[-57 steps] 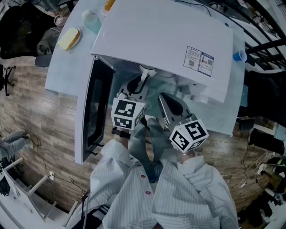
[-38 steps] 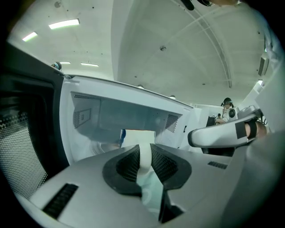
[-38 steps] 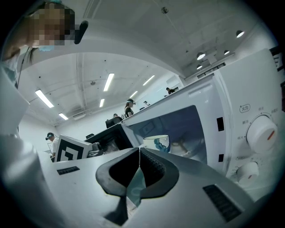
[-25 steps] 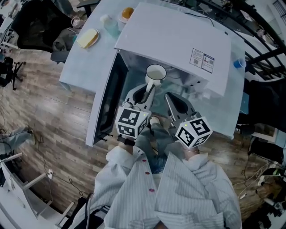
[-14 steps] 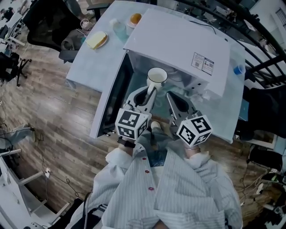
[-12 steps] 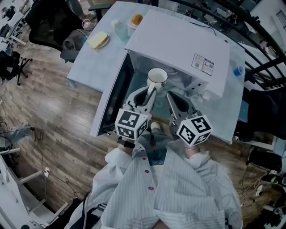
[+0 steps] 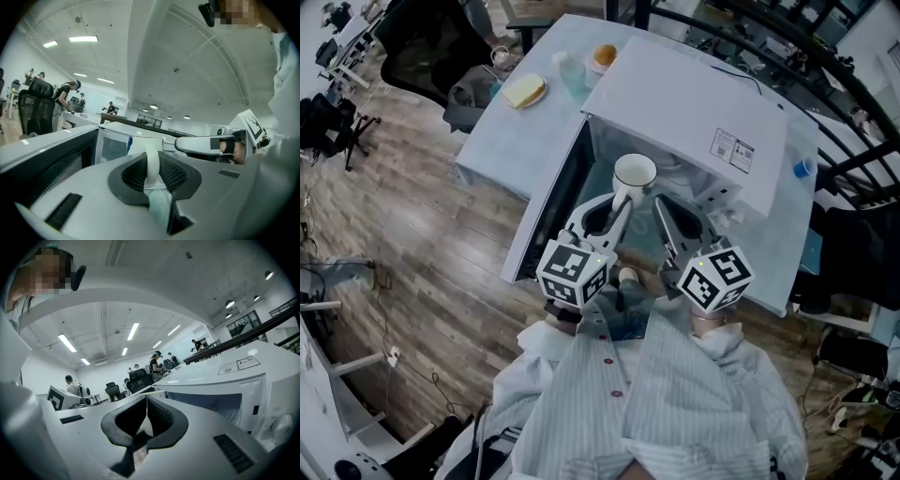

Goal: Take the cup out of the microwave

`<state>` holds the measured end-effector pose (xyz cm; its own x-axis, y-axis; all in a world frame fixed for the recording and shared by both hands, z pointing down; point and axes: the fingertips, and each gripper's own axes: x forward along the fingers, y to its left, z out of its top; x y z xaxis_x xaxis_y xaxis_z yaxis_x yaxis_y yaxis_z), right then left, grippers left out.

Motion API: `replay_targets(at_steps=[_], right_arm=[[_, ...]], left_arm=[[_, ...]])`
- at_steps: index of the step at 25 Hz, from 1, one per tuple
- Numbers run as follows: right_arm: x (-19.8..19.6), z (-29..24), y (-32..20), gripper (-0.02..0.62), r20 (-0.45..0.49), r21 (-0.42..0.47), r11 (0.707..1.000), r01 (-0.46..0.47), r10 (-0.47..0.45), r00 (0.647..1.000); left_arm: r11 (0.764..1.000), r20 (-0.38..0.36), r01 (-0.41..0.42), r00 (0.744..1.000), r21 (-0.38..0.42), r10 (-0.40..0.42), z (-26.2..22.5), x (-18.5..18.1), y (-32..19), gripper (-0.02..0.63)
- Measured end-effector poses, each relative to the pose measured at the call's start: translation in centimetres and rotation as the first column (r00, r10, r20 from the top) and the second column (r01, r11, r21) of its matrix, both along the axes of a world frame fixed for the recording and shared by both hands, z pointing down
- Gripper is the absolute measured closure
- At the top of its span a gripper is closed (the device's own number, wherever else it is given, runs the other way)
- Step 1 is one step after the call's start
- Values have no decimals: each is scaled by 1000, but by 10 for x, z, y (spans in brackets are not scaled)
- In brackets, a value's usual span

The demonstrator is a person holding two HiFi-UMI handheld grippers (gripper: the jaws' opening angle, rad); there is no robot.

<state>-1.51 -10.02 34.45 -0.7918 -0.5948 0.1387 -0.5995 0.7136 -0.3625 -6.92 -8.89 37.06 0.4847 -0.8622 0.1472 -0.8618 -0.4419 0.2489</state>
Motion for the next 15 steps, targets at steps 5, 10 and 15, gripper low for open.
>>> replay_targets(at_steps=[5, 10, 15], right_arm=[[-1, -11, 2, 560, 8, 3, 1000, 8, -8, 1000], [-3, -25, 4, 560, 7, 41, 999, 33, -33, 999], [-3, -34, 4, 560, 15, 54, 998, 36, -37, 999]], left_arm=[[1000, -30, 1, 1000, 21, 0, -19, -4, 8, 538], [999, -56, -5, 998, 54, 8, -39, -6, 12, 538], [997, -78, -20, 997, 74, 25, -56, -8, 10, 538]])
